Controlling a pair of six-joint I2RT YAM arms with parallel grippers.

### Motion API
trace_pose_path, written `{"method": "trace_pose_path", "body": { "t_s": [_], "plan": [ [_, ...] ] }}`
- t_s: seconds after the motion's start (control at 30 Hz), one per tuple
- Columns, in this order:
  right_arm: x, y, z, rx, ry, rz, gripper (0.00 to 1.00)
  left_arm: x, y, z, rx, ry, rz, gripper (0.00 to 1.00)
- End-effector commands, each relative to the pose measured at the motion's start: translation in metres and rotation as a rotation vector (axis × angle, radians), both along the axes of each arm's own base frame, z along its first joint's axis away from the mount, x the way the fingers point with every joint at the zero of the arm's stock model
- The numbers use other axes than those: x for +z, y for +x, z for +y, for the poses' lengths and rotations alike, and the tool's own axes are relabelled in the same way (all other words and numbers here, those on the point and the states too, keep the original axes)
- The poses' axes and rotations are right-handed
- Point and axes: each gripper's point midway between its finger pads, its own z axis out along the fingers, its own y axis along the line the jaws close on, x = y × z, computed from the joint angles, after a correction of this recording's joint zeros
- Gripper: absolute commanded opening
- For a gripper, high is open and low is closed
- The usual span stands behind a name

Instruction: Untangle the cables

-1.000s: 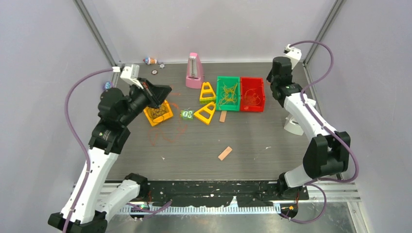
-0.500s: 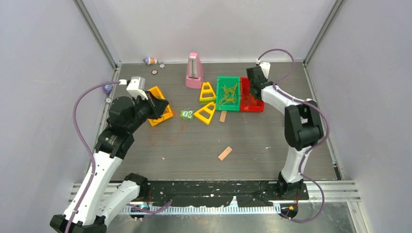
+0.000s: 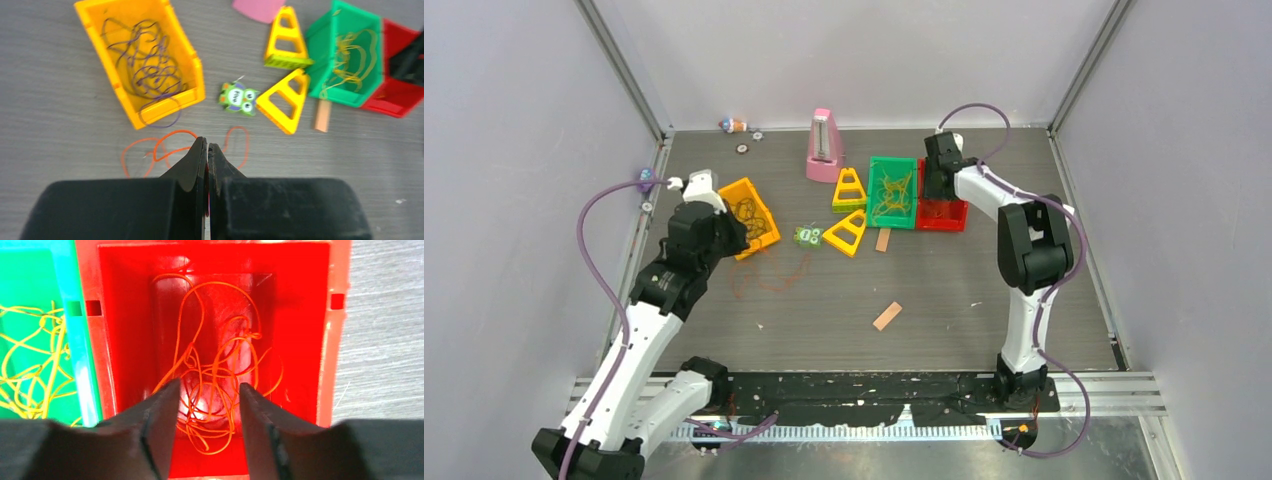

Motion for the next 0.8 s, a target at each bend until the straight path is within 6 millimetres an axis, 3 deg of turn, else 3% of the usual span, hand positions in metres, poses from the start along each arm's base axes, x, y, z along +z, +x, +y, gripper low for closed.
{"method": "trace_pose_path", "body": {
  "t_s": [0.0, 0.13, 0.23, 0.37, 0.43, 0.5, 0.53, 0.57, 0.6, 0.63, 0.67, 0.77],
  "plan": [
    [0.071, 0.002, 0.009, 0.051, 0.065, -0.109, 0.57, -0.028, 0.003, 0.031, 0.164, 0.095, 0.051, 0.00],
    [0.108, -0.019, 0.008, 0.066, 0.070, -0.175, 0.75, -0.046, 0.006, 0.040, 0.248, 0.092, 0.067, 0.02],
    [0.129, -0.039, 0.007, 0.080, 0.074, -0.215, 0.98, -0.064, 0.006, 0.047, 0.342, 0.048, 0.089, 0.02],
    [0.148, -0.064, 0.037, 0.177, 0.110, -0.263, 0.95, -0.097, 0.009, 0.050, 0.417, 0.006, 0.110, 0.07],
    [0.160, -0.082, 0.071, 0.293, 0.174, -0.299, 0.95, -0.109, 0.011, 0.050, 0.433, 0.009, 0.127, 0.07],
    [0.175, -0.102, 0.121, 0.466, 0.304, -0.365, 0.95, -0.118, 0.014, 0.049, 0.431, 0.029, 0.152, 0.05],
    [0.168, -0.120, 0.144, 0.543, 0.348, -0.351, 0.95, -0.121, 0.015, 0.050, 0.428, 0.045, 0.163, 0.05],
    [0.174, -0.129, 0.164, 0.604, 0.421, -0.367, 0.95, -0.125, 0.016, 0.051, 0.434, 0.065, 0.181, 0.05],
    [0.163, -0.144, 0.183, 0.659, 0.450, -0.338, 0.95, -0.128, 0.017, 0.052, 0.440, 0.079, 0.192, 0.05],
    [0.165, -0.151, 0.198, 0.695, 0.500, -0.343, 0.95, -0.131, 0.017, 0.053, 0.440, 0.093, 0.201, 0.05],
    [0.151, -0.164, 0.214, 0.730, 0.515, -0.303, 0.95, -0.133, 0.018, 0.054, 0.440, 0.105, 0.211, 0.05],
    [0.129, -0.179, 0.242, 0.744, 0.537, -0.241, 0.95, -0.144, 0.017, 0.055, 0.443, 0.121, 0.251, 0.14]
  ]
}}
